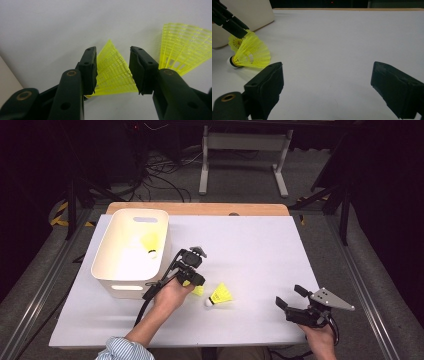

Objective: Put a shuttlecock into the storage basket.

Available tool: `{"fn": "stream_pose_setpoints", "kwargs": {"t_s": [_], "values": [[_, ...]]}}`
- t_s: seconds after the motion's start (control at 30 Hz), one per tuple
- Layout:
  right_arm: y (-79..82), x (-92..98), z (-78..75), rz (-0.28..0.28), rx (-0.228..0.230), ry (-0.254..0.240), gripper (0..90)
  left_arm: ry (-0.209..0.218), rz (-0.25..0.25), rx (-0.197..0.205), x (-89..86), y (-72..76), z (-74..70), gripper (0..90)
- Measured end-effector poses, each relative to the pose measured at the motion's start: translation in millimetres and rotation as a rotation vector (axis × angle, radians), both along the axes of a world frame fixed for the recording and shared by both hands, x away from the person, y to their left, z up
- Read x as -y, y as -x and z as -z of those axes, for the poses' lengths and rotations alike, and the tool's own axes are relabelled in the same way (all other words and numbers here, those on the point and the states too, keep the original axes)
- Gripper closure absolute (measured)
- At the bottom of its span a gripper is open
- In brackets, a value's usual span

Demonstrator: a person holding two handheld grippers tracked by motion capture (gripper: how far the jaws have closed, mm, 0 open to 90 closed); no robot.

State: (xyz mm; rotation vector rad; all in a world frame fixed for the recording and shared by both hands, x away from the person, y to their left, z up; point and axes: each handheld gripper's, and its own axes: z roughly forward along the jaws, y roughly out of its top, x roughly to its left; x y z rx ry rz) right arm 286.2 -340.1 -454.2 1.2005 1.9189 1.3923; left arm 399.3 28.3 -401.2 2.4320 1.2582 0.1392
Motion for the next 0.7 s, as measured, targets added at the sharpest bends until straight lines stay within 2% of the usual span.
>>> {"fn": "stream_pose_setpoints", "kwargs": {"t_s": [0.1,0.7], "values": [[0.0,0.0,0.0,0.0,0.0,0.0,11.9,-0.001,-0.001,0.002,0.0,-0.1,0.1,60.7],[0.2,-0.2,-0.2,-0.002,0.001,-0.004,11.9,0.012,0.016,0.027,2.9,-0.8,-2.5,84.0]]}}
